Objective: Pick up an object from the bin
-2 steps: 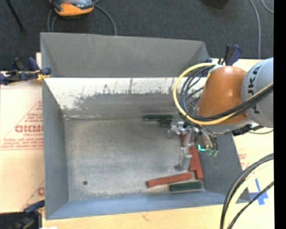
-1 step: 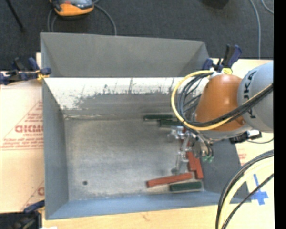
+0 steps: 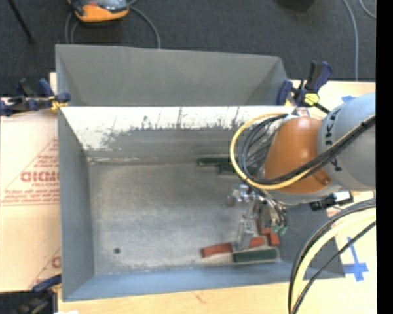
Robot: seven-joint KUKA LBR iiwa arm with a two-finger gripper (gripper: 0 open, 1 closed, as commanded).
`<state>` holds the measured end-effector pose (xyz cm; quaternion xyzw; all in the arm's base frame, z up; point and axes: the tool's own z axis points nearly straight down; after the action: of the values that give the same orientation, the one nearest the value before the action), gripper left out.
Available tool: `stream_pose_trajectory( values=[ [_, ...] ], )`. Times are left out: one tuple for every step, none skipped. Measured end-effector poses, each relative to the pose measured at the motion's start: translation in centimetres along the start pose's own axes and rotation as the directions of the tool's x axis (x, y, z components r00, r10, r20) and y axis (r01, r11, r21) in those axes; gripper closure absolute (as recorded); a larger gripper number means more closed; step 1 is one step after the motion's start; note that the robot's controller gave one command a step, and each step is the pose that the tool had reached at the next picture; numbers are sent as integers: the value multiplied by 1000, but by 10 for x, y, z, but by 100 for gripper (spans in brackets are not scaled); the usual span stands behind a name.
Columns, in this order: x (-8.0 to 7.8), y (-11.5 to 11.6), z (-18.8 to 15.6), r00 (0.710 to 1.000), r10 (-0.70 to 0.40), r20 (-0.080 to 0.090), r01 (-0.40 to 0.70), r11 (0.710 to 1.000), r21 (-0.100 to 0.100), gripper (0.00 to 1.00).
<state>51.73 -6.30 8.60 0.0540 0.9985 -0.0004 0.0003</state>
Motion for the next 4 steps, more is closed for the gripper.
stream_pose_trajectory(
  values=[
    [18, 1, -1, 998, -58, 2, 58, 998, -1, 0],
    [26, 84, 11, 1000, -24, -1, 24, 1000, -1, 100],
    [26, 84, 11, 1000, -25, -1, 25, 1000, -1, 100],
    [33, 78, -34, 1000, -14, -7, 14, 1000, 0, 100]
  ],
)
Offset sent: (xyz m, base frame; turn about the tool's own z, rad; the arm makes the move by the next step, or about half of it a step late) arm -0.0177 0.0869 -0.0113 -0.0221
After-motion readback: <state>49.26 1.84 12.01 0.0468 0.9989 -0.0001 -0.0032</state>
